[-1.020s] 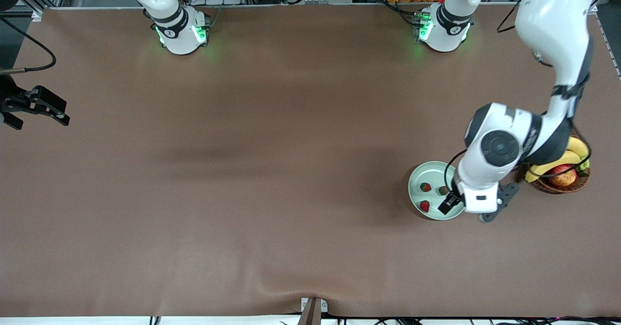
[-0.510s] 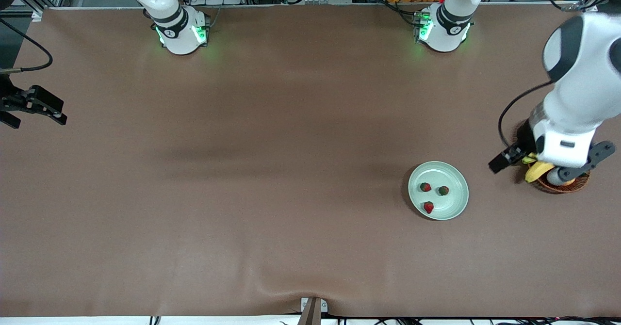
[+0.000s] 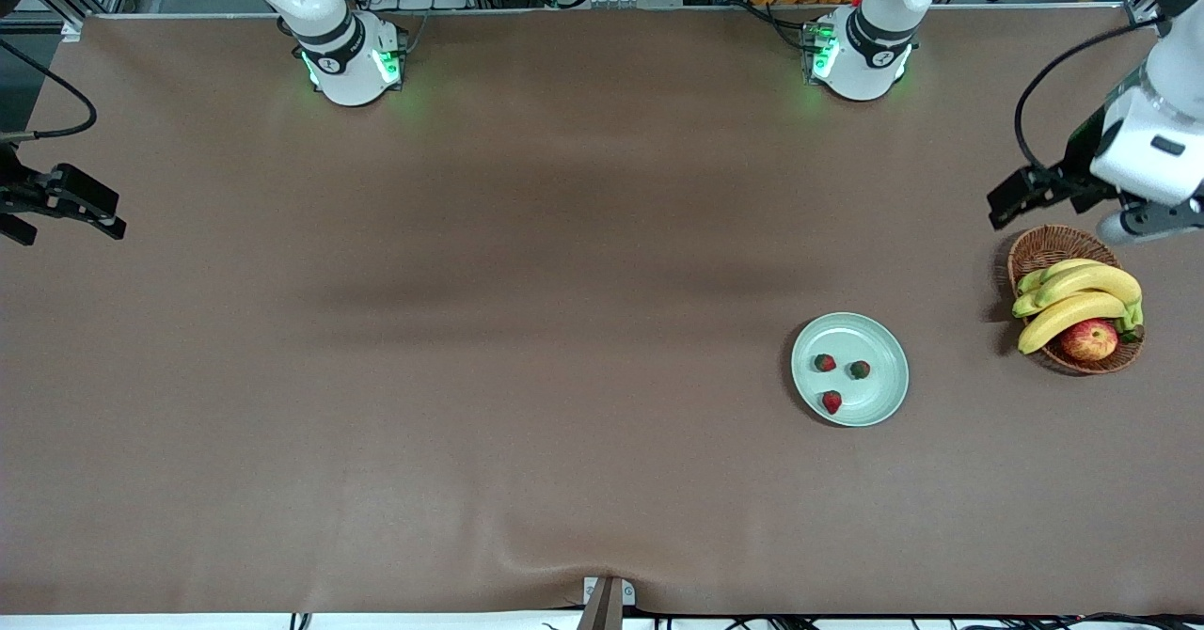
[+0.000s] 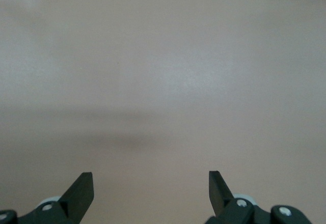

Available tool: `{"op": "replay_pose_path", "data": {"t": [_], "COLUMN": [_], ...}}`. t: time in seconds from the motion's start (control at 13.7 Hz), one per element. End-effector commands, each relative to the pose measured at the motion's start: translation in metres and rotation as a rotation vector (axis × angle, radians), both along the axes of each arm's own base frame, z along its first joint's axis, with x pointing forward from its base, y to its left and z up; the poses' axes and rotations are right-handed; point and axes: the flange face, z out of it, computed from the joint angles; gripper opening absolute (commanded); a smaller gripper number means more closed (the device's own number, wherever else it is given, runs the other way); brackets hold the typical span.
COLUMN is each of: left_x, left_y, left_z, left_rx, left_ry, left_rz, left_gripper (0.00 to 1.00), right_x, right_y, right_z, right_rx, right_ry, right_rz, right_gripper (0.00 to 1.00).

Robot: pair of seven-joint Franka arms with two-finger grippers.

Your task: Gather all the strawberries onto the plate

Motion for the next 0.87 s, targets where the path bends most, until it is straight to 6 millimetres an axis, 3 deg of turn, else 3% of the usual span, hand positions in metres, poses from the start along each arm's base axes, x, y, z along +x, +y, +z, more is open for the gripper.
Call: {"op": "replay_pose_path", "data": {"t": [0.0, 0.44, 0.8], "left_x": [-0.011, -0.018, -0.015], "left_y": [-0.001, -0.007, -0.007], "left_z": [0.017, 0.048, 0.042], "left_rx": [-0.043, -0.066, -0.07], "left_ry": [0.034, 0.042, 0.054], "left_rz": [-0.101, -0.138, -0.176], "left_gripper": [1.0, 1.0, 1.0], "right_x": [-0.001, -0.001, -0.001], "right_y": [-0.003, -0.007, -0.008], "right_z": [0.005, 0.004, 0.003], "right_rx": [0.017, 0.017, 0.017], "right_ry": [0.002, 0.005, 0.006], "right_rz": [0.003, -0.003, -0.004], "right_gripper": [1.0, 1.0, 1.0]}}
